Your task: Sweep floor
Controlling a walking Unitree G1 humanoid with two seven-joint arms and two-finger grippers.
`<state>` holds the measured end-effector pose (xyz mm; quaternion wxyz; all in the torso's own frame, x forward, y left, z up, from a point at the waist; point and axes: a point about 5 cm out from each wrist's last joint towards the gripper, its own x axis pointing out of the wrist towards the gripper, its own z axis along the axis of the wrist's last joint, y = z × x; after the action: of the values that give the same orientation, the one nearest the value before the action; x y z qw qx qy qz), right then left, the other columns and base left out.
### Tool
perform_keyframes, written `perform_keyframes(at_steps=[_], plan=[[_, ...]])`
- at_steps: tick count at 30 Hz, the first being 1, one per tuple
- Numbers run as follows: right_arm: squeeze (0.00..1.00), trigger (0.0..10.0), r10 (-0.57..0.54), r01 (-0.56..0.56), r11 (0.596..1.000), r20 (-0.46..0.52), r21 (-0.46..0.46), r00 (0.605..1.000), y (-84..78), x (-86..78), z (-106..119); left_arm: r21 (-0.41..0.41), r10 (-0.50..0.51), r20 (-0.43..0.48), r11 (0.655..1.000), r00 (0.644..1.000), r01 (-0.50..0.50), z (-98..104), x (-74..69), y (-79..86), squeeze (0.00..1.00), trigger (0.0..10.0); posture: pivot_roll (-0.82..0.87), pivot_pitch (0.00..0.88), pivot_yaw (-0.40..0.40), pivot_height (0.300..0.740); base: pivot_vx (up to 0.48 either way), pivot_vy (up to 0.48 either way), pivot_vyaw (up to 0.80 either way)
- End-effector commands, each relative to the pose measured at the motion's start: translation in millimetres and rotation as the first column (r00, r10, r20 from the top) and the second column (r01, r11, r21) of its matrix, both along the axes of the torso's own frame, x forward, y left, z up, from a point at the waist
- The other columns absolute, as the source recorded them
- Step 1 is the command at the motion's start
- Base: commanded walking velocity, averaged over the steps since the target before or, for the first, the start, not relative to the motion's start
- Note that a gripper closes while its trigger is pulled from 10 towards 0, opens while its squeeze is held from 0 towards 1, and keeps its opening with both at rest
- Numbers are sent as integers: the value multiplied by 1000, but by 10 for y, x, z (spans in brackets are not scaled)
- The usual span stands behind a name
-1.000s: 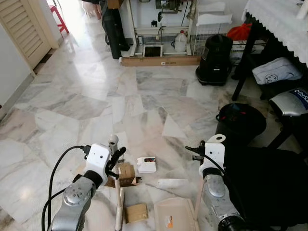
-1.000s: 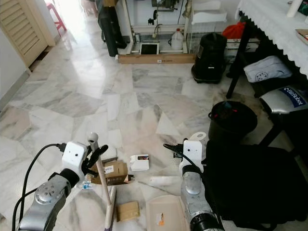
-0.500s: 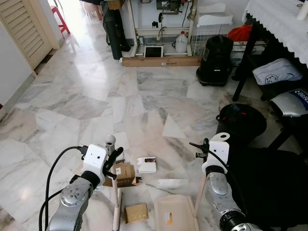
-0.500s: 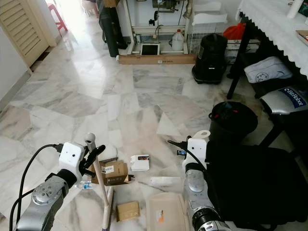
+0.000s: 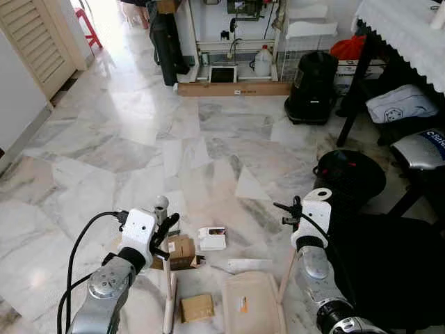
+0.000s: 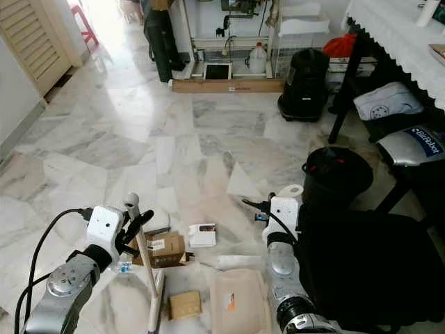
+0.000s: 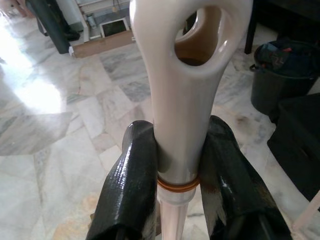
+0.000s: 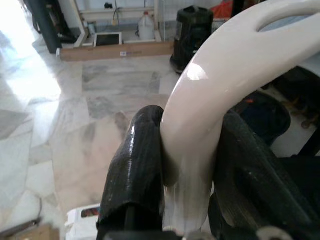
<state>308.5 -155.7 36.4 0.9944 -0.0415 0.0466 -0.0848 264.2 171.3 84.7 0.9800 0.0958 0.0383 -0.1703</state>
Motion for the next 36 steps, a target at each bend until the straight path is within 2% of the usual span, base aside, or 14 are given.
perform_keyframes(at_steps=[1, 13, 25, 36], plan=[[0, 10000, 5, -5, 1000, 1, 5, 1000, 25, -12, -12, 25, -6, 4, 1000, 1000, 6, 16, -20, 38, 0, 10000, 145, 61, 78, 740, 0, 0, 0], [0, 10000, 3, -3, 1000, -28, -1, 1000, 29, -58, -79, 28, -18, -2, 999, 1000, 18, 11, -27, 27, 0, 10000, 146, 62, 80, 740, 0, 0, 0], [0, 10000, -11, 11, 1000, 56, 10, 998, 28, 19, 63, 24, -14, 11, 1000, 1000, 14, 37, -12, 26, 0, 10000, 151, 61, 78, 740, 0, 0, 0], [0, 10000, 8, -9, 1000, 49, 7, 999, 93, 17, 49, 21, -19, 31, 1000, 999, 18, 89, 13, -3, 0, 10000, 196, 61, 84, 740, 0, 0, 0]])
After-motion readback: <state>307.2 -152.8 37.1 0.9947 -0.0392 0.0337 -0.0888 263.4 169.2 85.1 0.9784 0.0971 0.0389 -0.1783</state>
